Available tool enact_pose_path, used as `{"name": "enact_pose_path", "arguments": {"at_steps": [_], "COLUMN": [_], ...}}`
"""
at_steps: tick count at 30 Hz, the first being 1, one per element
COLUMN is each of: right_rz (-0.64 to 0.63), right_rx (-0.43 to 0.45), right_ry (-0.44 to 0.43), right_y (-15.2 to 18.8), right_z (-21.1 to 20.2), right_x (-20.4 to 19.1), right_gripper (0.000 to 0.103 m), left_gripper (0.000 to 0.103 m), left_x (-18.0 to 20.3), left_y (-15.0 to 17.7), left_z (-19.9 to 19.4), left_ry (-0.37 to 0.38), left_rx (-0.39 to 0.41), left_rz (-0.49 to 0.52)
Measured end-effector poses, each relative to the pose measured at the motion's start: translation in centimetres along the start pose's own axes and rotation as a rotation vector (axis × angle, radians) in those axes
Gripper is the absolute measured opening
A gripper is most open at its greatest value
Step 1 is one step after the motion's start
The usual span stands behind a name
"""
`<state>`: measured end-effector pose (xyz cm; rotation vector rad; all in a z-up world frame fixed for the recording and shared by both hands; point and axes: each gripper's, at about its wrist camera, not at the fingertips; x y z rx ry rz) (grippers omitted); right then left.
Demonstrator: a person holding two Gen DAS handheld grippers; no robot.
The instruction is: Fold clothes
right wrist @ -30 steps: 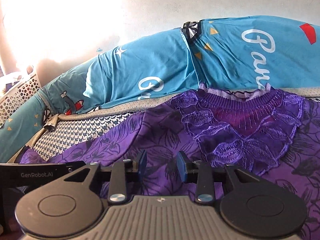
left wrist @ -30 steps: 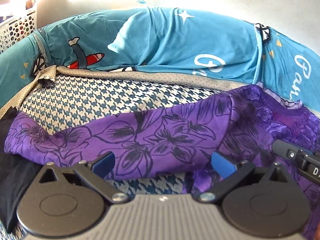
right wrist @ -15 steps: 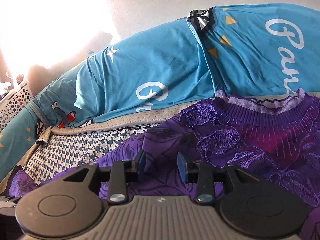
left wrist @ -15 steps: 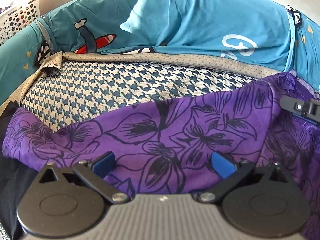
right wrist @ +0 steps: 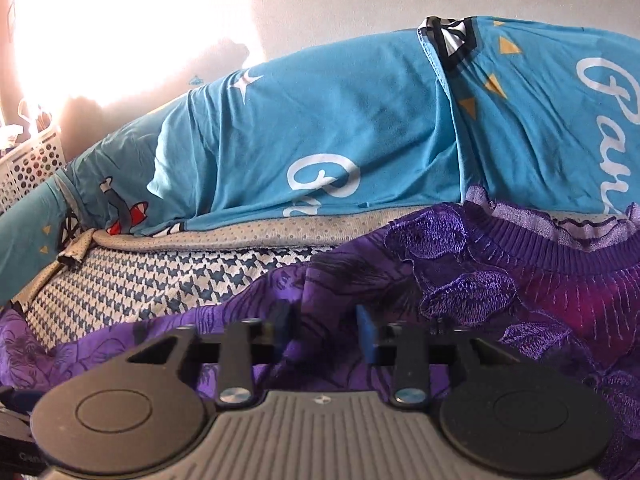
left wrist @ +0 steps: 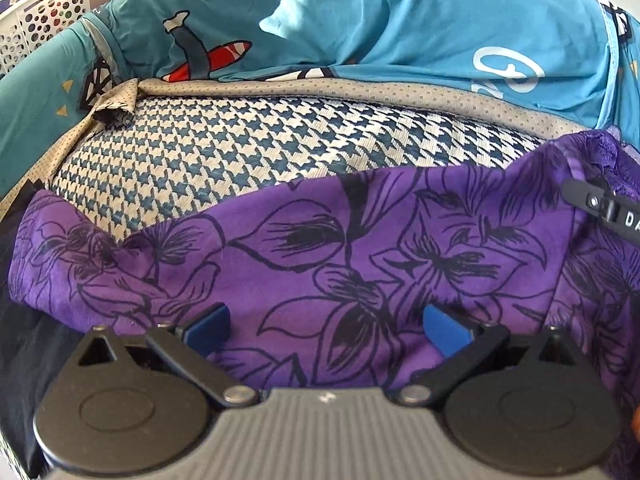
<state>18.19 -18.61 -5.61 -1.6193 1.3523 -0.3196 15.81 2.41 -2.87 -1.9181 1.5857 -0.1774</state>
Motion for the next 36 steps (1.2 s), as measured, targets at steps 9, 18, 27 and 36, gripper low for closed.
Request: {"name": "enact_pose_path", "arguments": {"at_steps": [9,18,27,36], "right_rz": [-0.019,0.019,0.127,0.153], "right_rx": [0.061,0.021,-0.013,-0.040], "right_ry": [0.010,0.081,0.121,0.088], "right_y": [0.3,2.5,4.9,3.8], "right_z": [-2.5,-6.1,-6.5,-6.9], "right_x": [-0.8,-0.9,-0.1,0.6], "right_gripper": [0.006,0.004,0.003,0.006], "left_gripper": [0.103,0.103,0.103,0.103], "left_x": [-0.3,0.3,3.7,4.3], "left_y": [-1.3,-1.3,-0.4,-0.1], "left_z": [-1.2,-1.9,-1.3,0.5], "left_ry": [-0.004,0.052,0.080,0.083], "left_rx": [0.073,0.098,0.097,0.058], "left_rz": [-0.047,-0.067,0.034,0.040]}}
Point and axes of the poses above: each gripper's, at about its wrist camera, not at the fingertips, and z roughly the way its jaws point, x to its right, y to its underside, and after that the axes turned 14 degrees about -y, right-handed
